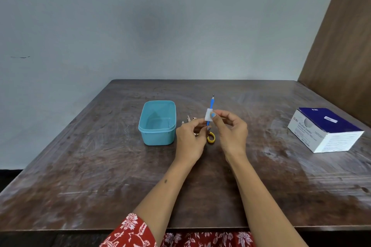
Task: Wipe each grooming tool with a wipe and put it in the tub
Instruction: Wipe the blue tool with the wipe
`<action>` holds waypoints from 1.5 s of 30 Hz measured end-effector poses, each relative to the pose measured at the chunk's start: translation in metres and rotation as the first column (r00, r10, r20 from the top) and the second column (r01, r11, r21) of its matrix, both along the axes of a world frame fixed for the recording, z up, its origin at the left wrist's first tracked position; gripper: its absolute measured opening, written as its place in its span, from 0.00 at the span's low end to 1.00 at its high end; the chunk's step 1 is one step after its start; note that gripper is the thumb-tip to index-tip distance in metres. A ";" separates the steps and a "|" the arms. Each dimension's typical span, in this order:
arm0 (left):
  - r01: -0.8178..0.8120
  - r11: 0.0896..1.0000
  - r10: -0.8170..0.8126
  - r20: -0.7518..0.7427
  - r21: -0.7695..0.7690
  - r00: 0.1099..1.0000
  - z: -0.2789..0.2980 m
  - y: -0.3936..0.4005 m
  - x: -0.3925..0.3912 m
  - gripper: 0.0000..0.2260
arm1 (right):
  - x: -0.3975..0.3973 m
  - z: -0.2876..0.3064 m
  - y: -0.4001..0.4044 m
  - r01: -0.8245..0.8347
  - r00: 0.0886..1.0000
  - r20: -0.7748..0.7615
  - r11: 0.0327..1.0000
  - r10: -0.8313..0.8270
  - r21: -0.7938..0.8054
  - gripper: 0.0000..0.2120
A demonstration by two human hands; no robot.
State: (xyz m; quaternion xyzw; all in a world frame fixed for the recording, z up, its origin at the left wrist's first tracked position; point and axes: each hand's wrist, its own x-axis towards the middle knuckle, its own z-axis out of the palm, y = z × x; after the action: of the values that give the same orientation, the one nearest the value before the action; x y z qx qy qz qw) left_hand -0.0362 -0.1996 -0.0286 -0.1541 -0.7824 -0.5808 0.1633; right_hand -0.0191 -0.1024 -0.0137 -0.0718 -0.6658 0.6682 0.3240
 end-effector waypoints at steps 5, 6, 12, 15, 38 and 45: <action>0.014 1.000 -0.014 -0.015 -0.003 1.000 0.000 -0.001 0.000 0.11 | 0.001 0.000 0.000 -0.055 0.998 -0.012 0.998 0.055 -0.015 0.07; 0.017 1.000 -0.017 -0.013 -0.006 1.000 0.000 -0.001 0.000 0.11 | 0.001 0.000 0.000 -0.059 0.998 -0.011 0.998 0.059 -0.023 0.08; 0.072 0.997 -0.071 0.032 -0.010 0.997 0.001 0.001 0.001 0.12 | 0.002 0.005 0.001 -0.008 0.999 -0.036 0.994 0.004 -0.108 0.05; 0.046 0.999 -0.046 0.042 0.010 0.998 0.000 0.001 0.000 0.12 | 0.002 0.004 -0.001 -0.040 0.999 0.013 0.997 0.041 -0.071 0.05; 0.089 0.990 -0.105 0.164 0.105 0.981 -0.002 0.000 -0.003 0.06 | 0.000 -0.001 0.000 0.024 0.999 0.028 0.994 -0.028 0.111 0.06; 0.076 0.978 -0.108 0.163 0.193 0.981 0.001 -0.001 -0.005 0.09 | 0.001 -0.003 -0.004 -0.067 0.995 0.080 0.984 0.054 0.165 0.04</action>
State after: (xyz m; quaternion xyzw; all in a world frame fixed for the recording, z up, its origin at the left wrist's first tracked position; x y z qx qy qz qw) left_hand -0.0409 -0.2002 -0.0275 -0.1235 -0.7280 -0.6694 0.0815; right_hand -0.0183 -0.1061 -0.0162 -0.0492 -0.7332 0.6163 0.2833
